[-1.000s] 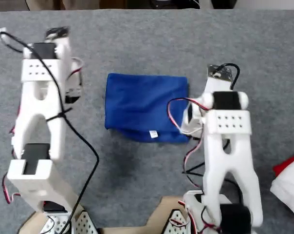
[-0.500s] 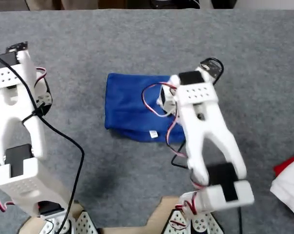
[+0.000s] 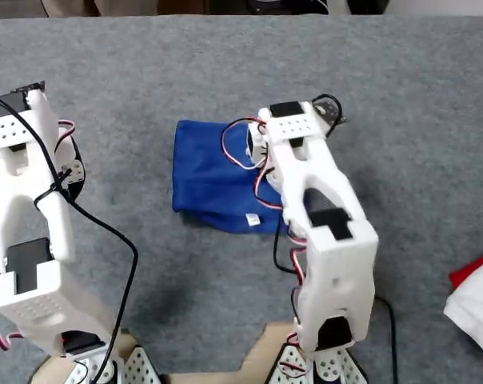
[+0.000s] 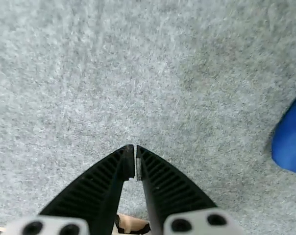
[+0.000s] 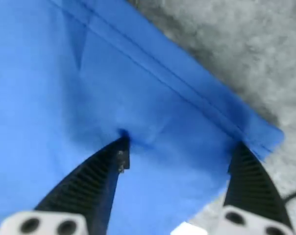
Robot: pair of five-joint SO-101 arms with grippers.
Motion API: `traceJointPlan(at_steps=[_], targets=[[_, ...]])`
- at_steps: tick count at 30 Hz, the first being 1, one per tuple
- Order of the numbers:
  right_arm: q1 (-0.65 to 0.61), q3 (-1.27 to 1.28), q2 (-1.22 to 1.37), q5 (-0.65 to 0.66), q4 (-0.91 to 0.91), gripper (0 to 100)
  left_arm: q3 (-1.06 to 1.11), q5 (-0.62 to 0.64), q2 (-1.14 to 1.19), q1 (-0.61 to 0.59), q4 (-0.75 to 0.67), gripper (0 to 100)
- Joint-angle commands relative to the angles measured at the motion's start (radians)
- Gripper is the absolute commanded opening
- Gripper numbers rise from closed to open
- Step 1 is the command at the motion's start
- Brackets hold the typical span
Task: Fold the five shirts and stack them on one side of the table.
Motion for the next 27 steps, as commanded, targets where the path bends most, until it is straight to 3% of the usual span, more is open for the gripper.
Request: traceJointPlan(at_steps=[1, 12, 15, 21, 27], targets=[[-0.022, -0.111, 0.104, -0.009, -0.006, 33.1, -0.009, 0.002, -0.054, 0.011, 0.009, 3], [-0.022, -0.363, 0.302, -0.009, 0.097, 32.4, -0.009, -0.005, -0.056, 0.017, 0.009, 3], [-0.021, -0.418, 0.331, -0.005, 0.155, 22.8, -0.011, -0.005, -0.056, 0.017, 0.009, 3], [-0.019, -0.496, 0.375, 0.147, 0.207, 1.3, -0.106, -0.005, -0.056, 0.017, 0.049, 3], [0.024, -0.673, 0.377, 0.189, 0.370, 0.4, -0.153, -0.005, -0.056, 0.009, 0.054, 3]])
